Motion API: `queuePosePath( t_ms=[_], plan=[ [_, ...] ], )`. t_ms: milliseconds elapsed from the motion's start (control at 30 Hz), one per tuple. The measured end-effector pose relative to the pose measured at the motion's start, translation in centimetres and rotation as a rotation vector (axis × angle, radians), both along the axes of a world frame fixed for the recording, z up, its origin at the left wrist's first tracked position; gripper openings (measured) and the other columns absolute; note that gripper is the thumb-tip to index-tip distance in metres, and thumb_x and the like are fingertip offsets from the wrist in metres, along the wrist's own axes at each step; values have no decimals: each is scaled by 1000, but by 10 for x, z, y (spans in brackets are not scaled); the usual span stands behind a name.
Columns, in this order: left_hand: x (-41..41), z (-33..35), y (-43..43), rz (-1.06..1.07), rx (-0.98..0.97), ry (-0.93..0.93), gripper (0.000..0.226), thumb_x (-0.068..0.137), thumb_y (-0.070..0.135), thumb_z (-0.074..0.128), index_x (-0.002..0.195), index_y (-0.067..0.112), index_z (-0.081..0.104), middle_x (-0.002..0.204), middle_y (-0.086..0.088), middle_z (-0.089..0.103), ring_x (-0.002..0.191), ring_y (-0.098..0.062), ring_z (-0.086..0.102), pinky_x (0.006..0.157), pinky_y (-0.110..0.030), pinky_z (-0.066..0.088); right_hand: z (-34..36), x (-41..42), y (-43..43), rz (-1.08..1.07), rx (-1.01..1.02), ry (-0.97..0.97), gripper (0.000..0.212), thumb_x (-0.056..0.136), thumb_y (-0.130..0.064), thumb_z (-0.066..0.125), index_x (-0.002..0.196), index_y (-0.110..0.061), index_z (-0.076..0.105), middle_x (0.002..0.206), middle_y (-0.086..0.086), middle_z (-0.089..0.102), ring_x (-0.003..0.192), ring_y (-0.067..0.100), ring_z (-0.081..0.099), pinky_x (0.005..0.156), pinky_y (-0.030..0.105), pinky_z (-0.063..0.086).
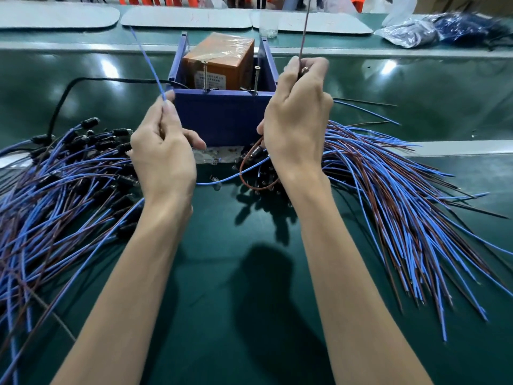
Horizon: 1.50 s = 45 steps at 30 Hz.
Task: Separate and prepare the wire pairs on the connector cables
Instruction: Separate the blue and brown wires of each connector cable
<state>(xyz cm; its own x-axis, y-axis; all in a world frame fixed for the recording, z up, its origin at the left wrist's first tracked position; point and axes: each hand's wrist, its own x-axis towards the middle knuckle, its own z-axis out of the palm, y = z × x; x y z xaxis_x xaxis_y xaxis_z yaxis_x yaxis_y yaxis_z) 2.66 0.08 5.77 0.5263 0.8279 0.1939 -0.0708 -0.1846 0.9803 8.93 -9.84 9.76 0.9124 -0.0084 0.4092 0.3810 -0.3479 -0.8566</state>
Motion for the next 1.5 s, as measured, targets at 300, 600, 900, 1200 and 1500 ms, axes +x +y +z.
queuePosePath(
  t_ms=[300,600,900,1200,1500],
  plan=[
    [-3,-8,13,-120,124,136,37,98,16,43,133,24,52,58,12,62,49,-7,42,71,-34,39,-9,23,-21,-58,-375,94,27,91,-17,45,98,-6,69,99,16,68,93,33,58,73,30,36],
    [1,-17,7,-91,165,209,20,96,25,49,101,26,68,55,9,53,59,-14,49,66,-26,38,-9,27,-27,52,-401,240,22,90,-17,47,97,-15,68,103,16,66,95,33,58,77,28,42],
    [0,-18,5,-176,157,271,22,95,22,48,94,31,68,39,15,49,39,-3,42,50,-20,32,-5,25,-28,114,-427,249,19,84,-16,55,88,-8,71,87,17,69,89,33,64,82,37,54],
    [1,-19,4,-230,192,296,24,95,19,50,95,31,71,39,13,43,41,-4,37,49,-20,28,-4,25,-26,141,-452,193,21,85,-17,55,92,-14,74,85,14,69,88,29,63,78,30,52],
    [2,-16,3,-180,219,317,23,94,18,47,89,28,67,58,7,51,62,-16,48,66,-30,38,-1,21,-27,174,-426,149,25,83,-13,53,86,-19,77,82,12,71,85,28,67,83,32,54]
  ],
)
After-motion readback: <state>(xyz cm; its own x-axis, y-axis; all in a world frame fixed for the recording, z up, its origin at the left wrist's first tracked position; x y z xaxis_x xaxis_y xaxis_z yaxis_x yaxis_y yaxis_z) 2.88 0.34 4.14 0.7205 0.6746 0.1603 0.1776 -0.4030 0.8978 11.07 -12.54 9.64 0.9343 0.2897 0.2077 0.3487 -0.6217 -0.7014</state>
